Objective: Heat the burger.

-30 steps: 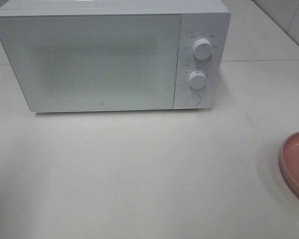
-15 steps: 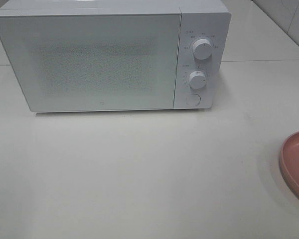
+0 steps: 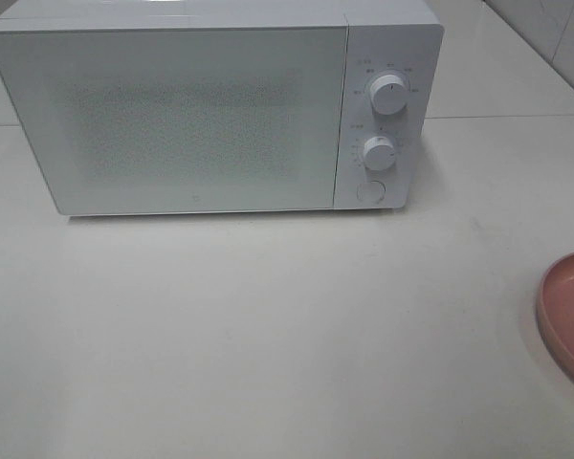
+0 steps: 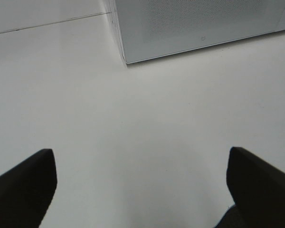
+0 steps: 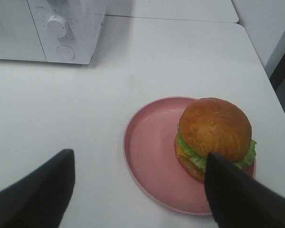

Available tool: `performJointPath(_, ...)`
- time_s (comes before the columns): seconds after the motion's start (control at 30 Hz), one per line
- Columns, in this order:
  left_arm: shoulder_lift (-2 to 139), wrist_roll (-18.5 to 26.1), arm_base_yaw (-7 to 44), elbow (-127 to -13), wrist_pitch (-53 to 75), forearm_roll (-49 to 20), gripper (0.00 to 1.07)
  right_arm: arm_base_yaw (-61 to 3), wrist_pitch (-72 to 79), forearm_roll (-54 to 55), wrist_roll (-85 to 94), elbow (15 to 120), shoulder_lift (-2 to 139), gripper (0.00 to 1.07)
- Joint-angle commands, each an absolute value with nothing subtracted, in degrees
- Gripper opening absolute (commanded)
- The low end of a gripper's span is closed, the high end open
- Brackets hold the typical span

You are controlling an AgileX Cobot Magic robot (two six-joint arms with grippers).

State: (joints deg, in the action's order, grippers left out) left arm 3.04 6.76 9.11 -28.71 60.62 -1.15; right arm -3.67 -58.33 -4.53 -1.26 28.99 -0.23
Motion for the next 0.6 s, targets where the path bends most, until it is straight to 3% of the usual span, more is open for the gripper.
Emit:
performJointPath(0.03, 1.7, 7.0, 7.0, -28.5, 59.6, -1.4, 0.88, -3.4, -57.7, -4.2, -1.1, 28.8, -1.7, 0.73)
performJointPath(0.23, -1.7, 6.9, 2.6, -28.5, 59.6, -1.5, 0.88, -3.4, -57.7, -4.2, -1.2, 28.8, -1.7, 0.73)
performJointPath(0.6, -1.8, 6.9, 2.4, -28.5, 59.6, -1.5, 0.88, -3.4, -57.7, -4.5, -1.7, 28.8, -1.4, 0.73)
